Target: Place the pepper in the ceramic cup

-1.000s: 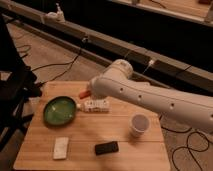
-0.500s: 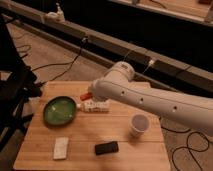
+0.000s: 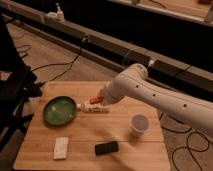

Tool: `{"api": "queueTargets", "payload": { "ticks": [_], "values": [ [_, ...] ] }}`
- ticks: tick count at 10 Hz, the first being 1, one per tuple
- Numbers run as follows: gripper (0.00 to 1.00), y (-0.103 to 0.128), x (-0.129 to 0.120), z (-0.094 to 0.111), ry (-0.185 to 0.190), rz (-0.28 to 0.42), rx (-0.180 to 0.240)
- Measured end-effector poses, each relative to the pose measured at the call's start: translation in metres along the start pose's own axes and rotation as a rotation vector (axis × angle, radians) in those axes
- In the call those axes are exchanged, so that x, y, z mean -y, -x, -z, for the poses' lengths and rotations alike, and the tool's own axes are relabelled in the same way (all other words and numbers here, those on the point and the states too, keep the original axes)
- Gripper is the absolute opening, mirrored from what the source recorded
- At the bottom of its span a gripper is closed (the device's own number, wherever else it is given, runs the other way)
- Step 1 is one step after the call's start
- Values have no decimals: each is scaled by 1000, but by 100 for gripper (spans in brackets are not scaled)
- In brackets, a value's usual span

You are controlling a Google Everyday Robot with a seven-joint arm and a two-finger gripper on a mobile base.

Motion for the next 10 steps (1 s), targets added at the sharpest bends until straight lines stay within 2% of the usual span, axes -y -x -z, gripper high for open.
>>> {"api": "queueTargets", "payload": {
  "ticks": [2,4,7,10],
  "values": [
    [0,-19,-5,14,2,-71,10],
    [0,-39,-13,31,-17,-134,-6],
    [0,-66,-35,58,-72,-247,-28],
    [0,-80,-65,62,-107,-333,-32]
  ]
}}
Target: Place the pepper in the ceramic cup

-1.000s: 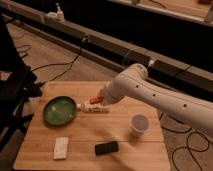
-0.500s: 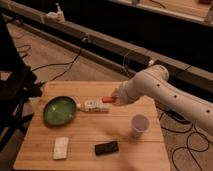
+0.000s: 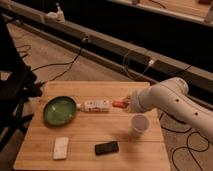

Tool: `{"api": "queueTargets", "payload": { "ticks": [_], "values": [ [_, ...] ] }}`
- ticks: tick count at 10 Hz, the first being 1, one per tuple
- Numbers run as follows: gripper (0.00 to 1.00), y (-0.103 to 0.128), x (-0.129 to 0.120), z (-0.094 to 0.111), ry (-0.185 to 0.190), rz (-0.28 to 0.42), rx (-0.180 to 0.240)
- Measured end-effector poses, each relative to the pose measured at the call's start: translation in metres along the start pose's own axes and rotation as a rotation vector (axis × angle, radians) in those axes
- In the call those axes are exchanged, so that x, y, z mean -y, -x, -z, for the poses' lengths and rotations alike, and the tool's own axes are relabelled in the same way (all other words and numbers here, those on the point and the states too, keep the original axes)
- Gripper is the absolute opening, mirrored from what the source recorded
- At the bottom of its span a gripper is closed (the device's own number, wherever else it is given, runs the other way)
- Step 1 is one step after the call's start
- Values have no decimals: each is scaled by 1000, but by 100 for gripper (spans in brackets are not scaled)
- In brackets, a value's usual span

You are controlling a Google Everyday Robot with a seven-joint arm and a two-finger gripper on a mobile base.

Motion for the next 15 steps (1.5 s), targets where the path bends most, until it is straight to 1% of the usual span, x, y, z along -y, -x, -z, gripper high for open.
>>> {"api": "queueTargets", "payload": {
  "ticks": [6,7,9,10,11,13,14,15],
  "values": [
    [0,1,0,-1,0,-1,2],
    [0,-2,-1,-2,3,-9,1],
    [0,-15,-4,-3,8,-60,-3],
    [2,-24,-7,-3,11,-96,-2],
    [7,-30,-10,-3,14,-120,1],
    [32,-54,-24,-7,32,-212,7],
    [38,-59,-28,-8,35,-229,6],
    [48,-69,-33,-8,39,-259,4]
  ]
}}
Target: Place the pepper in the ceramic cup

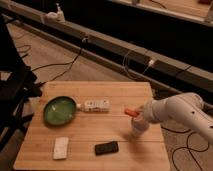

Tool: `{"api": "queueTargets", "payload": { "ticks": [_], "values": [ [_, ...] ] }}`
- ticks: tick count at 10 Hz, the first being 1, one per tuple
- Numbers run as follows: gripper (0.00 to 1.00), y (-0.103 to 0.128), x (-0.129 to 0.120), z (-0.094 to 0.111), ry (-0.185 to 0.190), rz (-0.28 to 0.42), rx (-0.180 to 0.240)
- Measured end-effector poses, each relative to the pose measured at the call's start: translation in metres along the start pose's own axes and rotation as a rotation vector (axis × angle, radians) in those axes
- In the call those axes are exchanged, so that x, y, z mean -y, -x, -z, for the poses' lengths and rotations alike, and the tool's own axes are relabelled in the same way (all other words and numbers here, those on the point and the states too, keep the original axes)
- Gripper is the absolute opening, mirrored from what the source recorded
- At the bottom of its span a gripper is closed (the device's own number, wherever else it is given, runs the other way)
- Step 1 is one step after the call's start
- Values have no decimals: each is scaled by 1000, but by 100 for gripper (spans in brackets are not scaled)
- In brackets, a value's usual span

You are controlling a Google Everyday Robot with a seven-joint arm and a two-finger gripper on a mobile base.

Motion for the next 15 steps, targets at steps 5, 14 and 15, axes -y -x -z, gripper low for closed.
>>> {"api": "queueTargets", "payload": {
  "ticks": [5,14,15],
  "values": [
    [61,-33,-7,3,-2,-93,-1],
    [61,-9,23,31,-85,-50,21],
    [61,-2,29,35,-101,-40,27]
  ]
}}
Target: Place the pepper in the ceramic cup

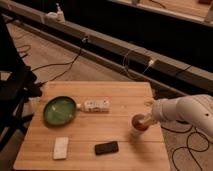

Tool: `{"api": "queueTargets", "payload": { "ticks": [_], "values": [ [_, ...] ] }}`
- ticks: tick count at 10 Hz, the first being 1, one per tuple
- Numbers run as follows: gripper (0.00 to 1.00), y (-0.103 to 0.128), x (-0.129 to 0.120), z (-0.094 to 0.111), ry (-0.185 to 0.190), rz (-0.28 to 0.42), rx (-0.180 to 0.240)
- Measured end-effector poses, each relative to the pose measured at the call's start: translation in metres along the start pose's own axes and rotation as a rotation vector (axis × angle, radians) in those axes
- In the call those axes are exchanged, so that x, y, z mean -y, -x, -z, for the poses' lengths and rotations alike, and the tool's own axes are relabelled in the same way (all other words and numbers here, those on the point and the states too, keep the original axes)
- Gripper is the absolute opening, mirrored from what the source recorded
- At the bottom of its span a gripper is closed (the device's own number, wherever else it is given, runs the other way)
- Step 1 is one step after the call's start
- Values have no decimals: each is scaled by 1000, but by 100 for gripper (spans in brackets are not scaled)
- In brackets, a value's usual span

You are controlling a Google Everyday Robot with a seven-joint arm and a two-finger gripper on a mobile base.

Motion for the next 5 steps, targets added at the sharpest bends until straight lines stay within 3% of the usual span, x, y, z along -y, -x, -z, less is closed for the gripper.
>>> {"api": "queueTargets", "payload": {
  "ticks": [5],
  "values": [
    [61,-2,-1,-1,2,-2,-1]
  ]
}}
